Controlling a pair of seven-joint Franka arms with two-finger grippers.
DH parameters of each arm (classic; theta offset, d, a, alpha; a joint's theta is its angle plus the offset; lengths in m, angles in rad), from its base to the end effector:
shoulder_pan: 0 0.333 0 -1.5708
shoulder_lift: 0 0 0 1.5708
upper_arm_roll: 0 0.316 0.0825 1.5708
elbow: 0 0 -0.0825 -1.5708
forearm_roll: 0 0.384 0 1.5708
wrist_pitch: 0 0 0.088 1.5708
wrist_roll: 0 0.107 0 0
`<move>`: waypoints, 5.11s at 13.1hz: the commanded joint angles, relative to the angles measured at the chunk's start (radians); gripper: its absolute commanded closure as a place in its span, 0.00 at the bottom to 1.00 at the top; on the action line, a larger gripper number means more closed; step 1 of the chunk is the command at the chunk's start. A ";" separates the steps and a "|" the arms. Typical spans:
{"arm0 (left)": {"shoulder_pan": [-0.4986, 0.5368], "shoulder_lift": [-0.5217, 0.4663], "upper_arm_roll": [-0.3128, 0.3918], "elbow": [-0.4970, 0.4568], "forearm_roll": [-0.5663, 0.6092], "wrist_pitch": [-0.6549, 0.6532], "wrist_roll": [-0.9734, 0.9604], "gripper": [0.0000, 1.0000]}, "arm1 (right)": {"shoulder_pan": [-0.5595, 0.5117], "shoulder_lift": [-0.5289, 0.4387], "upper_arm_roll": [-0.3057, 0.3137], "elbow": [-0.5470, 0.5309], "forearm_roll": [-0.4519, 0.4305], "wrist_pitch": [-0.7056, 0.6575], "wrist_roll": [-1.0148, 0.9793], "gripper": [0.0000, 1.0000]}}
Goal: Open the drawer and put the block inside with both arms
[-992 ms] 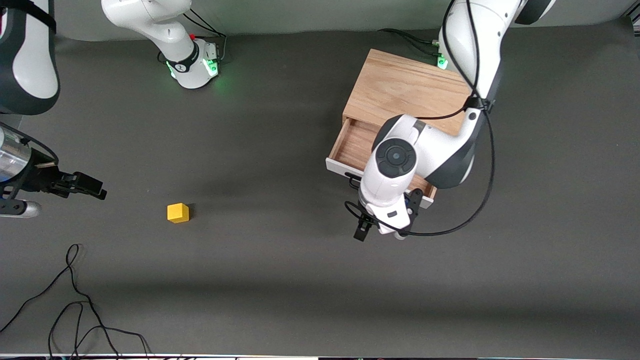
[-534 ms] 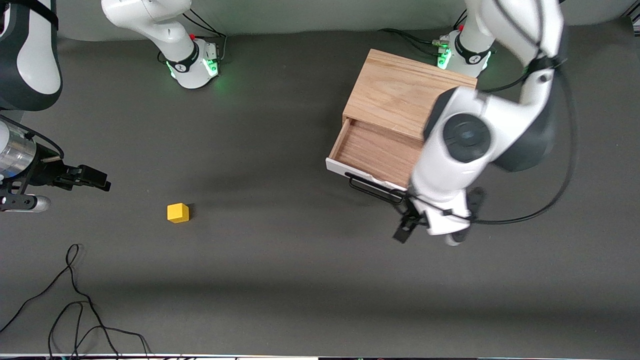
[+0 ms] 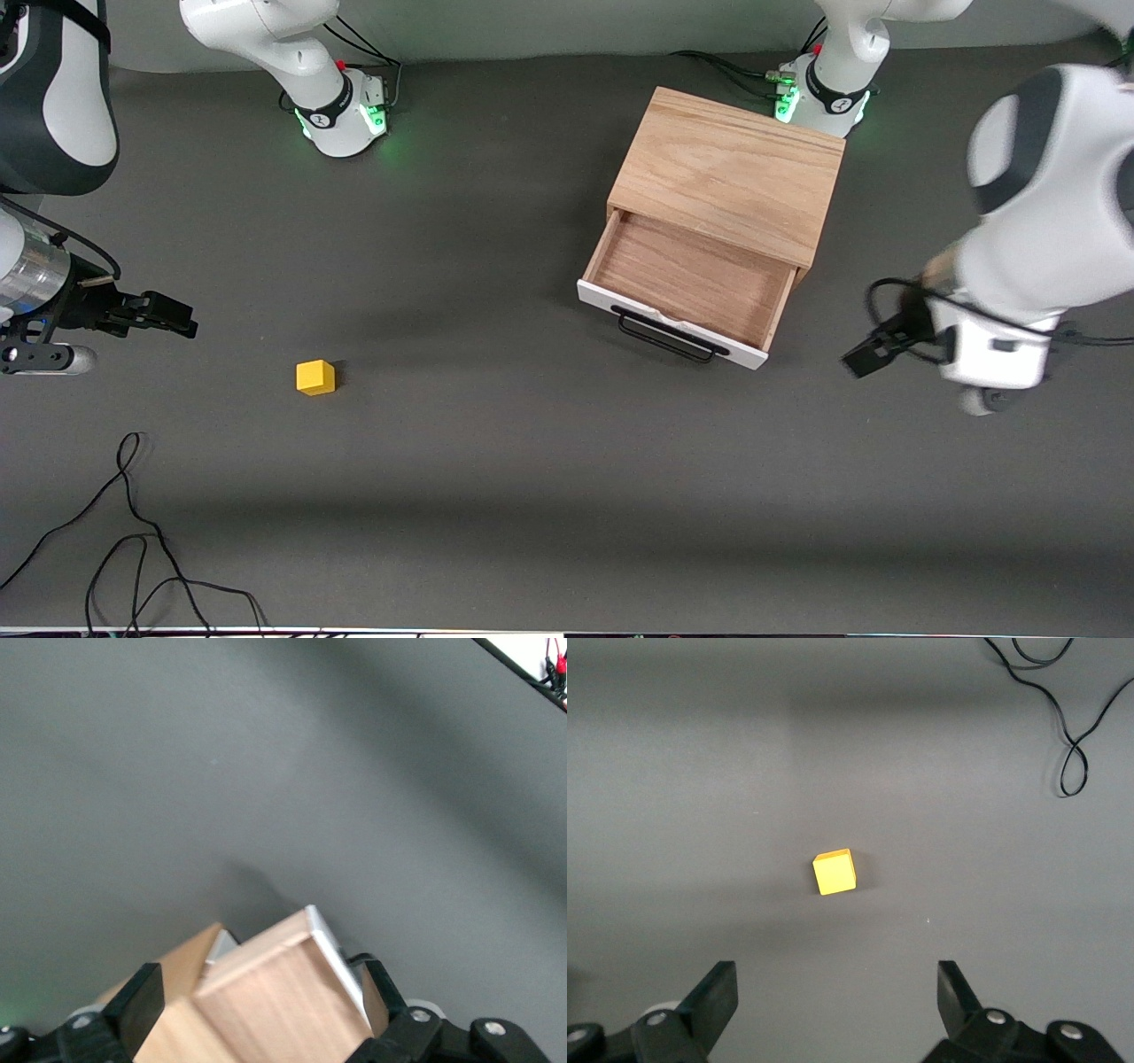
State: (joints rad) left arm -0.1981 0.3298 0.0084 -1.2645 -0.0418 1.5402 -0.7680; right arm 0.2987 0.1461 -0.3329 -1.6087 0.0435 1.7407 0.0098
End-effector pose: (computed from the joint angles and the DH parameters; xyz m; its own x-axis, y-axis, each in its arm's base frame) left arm 0.6356 -0.1277 0.5672 0.8357 0.5452 -0.0660 0.5459 -0.8378 -0.0095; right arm 0.6052 -0.0049 0.5407 0.9988 -0.0483 -0.0059 -0.0483 -0.9988 0.0048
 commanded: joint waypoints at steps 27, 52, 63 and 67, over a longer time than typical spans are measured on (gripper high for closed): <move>0.132 -0.299 -0.013 -0.352 0.013 0.070 0.763 0.00 | 0.039 0.021 -0.011 -0.307 -0.057 0.387 -0.050 0.00; 0.148 -0.301 -0.027 -0.354 0.013 0.069 0.767 0.00 | 0.050 0.308 0.031 -0.490 0.148 0.772 -0.237 0.00; 0.146 -0.299 -0.027 -0.354 0.013 0.060 0.780 0.00 | 0.050 0.328 0.037 -0.487 0.165 0.798 -0.249 0.70; 0.144 -0.299 -0.027 -0.354 0.013 0.058 0.780 0.00 | 0.050 0.299 0.037 -0.427 0.167 0.675 -0.238 0.70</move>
State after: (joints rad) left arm -0.0604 0.0366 -0.0107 -1.6156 -0.0398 1.6031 -0.0044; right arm 0.3403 0.4737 -0.2912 -2.0832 0.1754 2.5163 -0.1975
